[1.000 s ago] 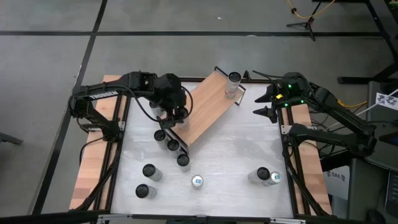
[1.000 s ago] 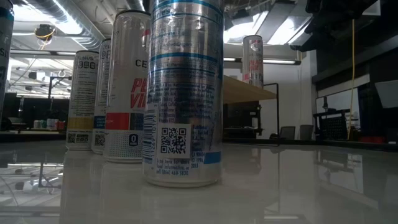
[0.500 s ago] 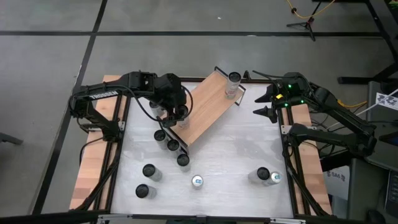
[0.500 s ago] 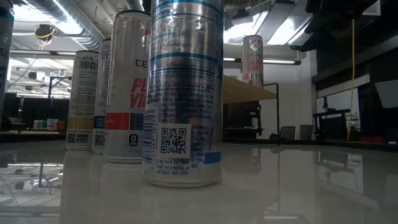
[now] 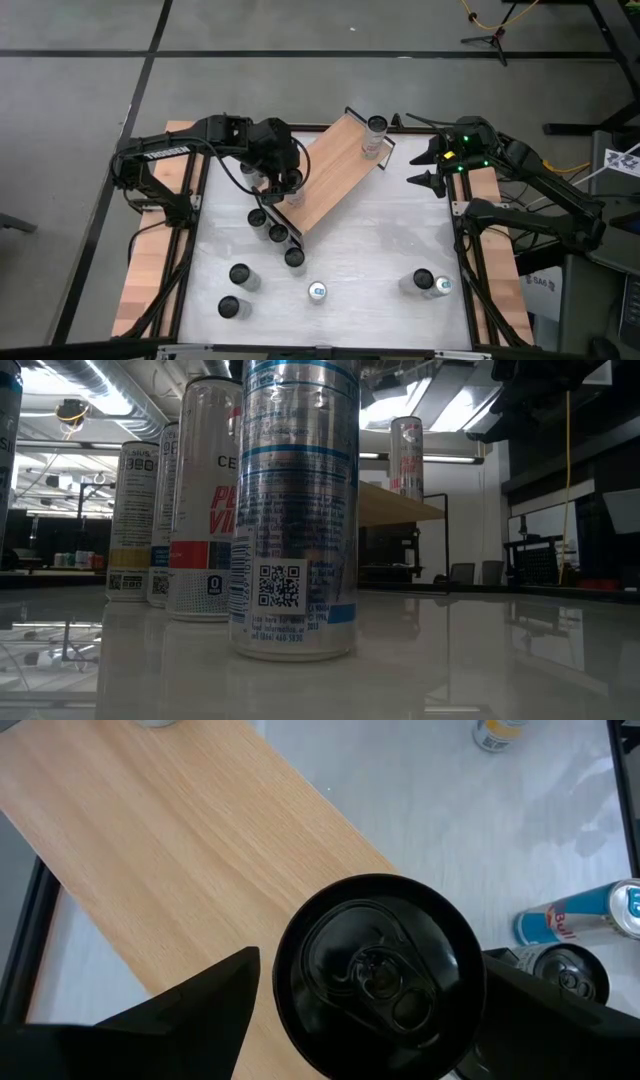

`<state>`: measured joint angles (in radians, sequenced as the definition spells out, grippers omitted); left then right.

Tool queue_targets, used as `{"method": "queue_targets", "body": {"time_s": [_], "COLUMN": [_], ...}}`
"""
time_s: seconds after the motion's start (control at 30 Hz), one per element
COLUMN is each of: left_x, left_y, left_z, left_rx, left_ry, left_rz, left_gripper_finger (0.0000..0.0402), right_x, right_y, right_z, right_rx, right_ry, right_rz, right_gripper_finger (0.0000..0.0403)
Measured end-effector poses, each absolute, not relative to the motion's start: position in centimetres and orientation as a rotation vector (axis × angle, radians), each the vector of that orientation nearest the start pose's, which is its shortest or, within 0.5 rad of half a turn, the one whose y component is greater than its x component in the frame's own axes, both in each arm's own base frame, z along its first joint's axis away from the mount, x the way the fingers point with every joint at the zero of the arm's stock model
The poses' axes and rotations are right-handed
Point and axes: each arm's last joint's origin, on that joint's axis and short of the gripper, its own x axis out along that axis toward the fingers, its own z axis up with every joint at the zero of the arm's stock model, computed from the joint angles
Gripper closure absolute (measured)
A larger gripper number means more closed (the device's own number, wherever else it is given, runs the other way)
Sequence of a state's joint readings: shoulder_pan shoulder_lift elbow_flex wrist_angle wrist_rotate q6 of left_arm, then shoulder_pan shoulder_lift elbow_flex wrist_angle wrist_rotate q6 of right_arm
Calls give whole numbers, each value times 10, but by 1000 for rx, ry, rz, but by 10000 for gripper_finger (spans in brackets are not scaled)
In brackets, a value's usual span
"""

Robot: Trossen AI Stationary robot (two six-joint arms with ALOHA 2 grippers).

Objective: Place canned beverage on shelf
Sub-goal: Put the white-pink soda can on the shelf aligned with the other white-pink soda can

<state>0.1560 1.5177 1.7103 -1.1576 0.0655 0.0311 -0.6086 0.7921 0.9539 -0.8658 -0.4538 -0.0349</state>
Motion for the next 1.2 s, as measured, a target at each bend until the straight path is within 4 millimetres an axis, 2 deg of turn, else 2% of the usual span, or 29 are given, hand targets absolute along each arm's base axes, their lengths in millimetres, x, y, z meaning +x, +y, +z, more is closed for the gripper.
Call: {"method": "queue_targets", "body": {"time_s": [0.1, 0.37, 1.2], "left_x": [287, 287, 287], "left_y": [43, 46, 46], "left_z": [393, 393, 393], "left_rx": [-84, -194, -194], "left_ry": [960, 952, 951], "left_rz": [79, 236, 249], "left_gripper_finger": [83, 83, 83], "right_x": [121, 121, 121], "right_y": [-69, -69, -69], "right_z": [329, 329, 329], "right_rx": [323, 323, 323], "right_ry": [609, 609, 610], "right_rz": [-138, -138, -138], "right_gripper_finger": [98, 98, 98]}}
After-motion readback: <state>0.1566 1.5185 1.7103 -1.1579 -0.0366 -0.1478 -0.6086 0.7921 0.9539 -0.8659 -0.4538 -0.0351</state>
